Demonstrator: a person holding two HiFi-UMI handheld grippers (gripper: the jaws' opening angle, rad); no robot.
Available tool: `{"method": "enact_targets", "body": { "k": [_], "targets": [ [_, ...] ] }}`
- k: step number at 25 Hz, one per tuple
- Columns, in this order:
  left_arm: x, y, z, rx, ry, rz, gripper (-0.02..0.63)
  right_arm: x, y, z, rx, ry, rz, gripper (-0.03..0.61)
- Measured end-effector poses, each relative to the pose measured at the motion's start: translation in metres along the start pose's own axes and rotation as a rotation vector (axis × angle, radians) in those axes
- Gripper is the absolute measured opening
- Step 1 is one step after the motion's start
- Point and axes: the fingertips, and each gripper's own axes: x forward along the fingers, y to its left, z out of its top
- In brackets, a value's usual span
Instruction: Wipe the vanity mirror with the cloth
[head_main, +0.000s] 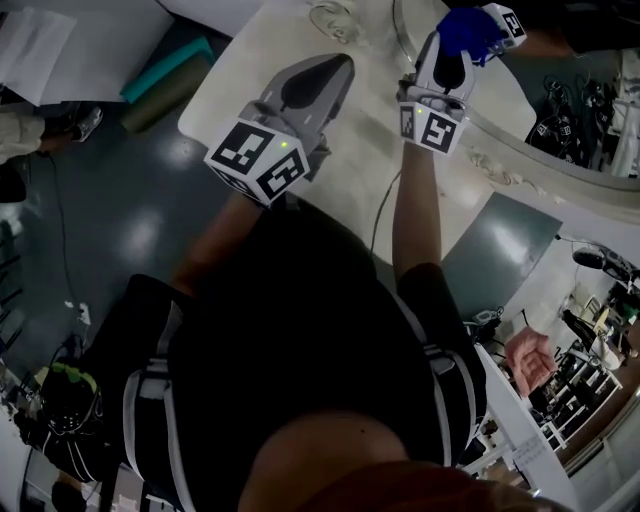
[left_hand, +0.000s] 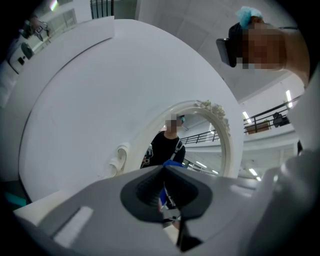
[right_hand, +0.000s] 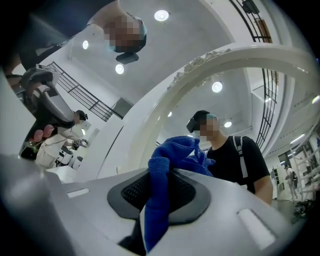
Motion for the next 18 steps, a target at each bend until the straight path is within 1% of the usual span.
{"method": "enact_targets", "body": {
  "k": [4, 6, 9, 13, 18],
  "targets": [
    [0.003, 0.0, 0.004, -0.001, -0.009, 0.022, 0.011, 0.014, 0.012, -0.015, 0.023, 0.047, 0.064, 0.074],
    [0.003, 0.0, 0.006, 0.0, -0.016, 0.034, 0.011, 0.018, 0.015, -0.02, 0.046, 0.061, 0.08, 0.074],
    [-0.005, 0.011, 0.008, 0.001, -0.025, 0.058, 0.011, 0.023, 0.025, -0.029, 0.087, 0.073, 0.101, 0.075],
    [-0.018, 0.025, 0.013, -0.01, -0.035, 0.096, 0.011, 0.032, 0.047, -0.041, 0.12, 0.125, 0.163, 0.075],
    [-0.014, 0.017, 0.018, -0.006, -0.043, 0.119, 0.011, 0.034, 0.031, -0.037, 0.168, 0.114, 0.158, 0.074]
  ]
}}
